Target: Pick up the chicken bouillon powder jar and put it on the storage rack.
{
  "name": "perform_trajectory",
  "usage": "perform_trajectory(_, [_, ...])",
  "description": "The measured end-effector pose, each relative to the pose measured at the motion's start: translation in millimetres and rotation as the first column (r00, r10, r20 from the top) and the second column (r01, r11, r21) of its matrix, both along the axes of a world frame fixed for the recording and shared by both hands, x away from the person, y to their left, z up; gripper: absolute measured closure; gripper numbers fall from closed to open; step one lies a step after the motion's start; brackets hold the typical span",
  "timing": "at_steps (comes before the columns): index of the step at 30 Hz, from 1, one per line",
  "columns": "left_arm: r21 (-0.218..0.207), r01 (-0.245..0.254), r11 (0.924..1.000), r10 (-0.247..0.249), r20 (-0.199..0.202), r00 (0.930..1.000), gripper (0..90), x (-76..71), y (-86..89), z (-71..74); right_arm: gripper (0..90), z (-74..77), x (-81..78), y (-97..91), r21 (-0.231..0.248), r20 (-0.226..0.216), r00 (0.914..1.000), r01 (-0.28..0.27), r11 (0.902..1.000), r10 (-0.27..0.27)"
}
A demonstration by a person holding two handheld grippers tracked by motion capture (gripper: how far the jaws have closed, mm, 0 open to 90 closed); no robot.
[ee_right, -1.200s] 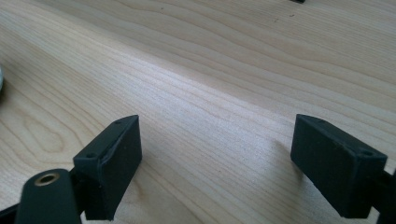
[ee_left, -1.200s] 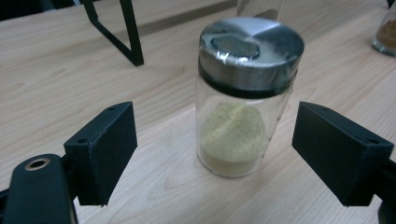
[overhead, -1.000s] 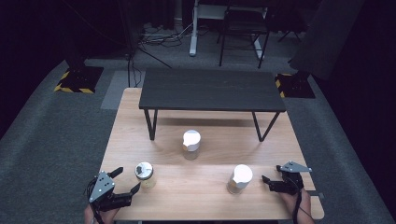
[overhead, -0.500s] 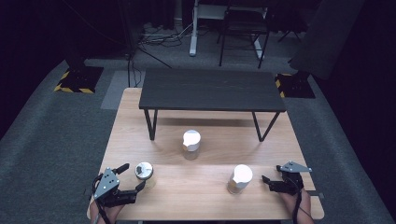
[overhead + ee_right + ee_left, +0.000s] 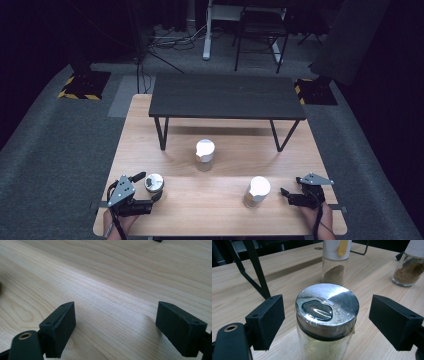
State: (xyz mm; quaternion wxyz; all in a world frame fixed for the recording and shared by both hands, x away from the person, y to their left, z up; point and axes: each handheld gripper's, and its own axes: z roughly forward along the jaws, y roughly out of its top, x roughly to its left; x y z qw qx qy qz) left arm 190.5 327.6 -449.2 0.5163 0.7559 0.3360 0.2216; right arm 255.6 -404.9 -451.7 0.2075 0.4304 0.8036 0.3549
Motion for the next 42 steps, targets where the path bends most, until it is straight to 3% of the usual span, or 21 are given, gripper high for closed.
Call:
perform_trajectory(10, [0.011,0.023,0.9997,-0.022,-0.025,0.9994,13.6,11.4,-3.7,-2.1,16.0,-0.2,-1.3,1.0,-0.005,0.006,1.0000,0.002,1.0000,-0.002])
perform_trajectory(14, [-0.005,0.033,0.9994,-0.033,-0.051,0.9982,13.8,17.7,-1.2,-4.9,16.0,-0.3,-2.1,1.7,-0.008,0.009,1.0000,0.004,1.0000,-0.004])
perform_trajectory(24, [0.010,0.055,0.9984,-0.054,-0.092,0.9943,18.2,27.1,-2.2,-10.5,16.0,-0.4,-2.8,2.3,-0.013,0.014,0.9999,0.003,0.9999,-0.003])
perform_trajectory(33, [0.038,0.051,0.9980,-0.048,-0.084,0.9953,26.3,26.4,-4.9,-13.5,16.0,-0.4,-3.0,2.4,-0.014,0.015,0.9999,0.003,0.9999,-0.003])
perform_trajectory(35, [0.026,0.055,0.9981,-0.053,-0.081,0.9953,30.5,26.4,-2.5,-15.6,16.1,-0.4,-3.1,2.4,-0.014,0.015,0.9999,0.003,0.9999,-0.003])
perform_trajectory(42, [0.041,0.045,0.9981,-0.042,-0.077,0.9962,31.0,25.0,-6.3,-13.2,16.0,-0.4,-2.9,2.4,-0.013,0.014,0.9999,0.003,0.9999,-0.003])
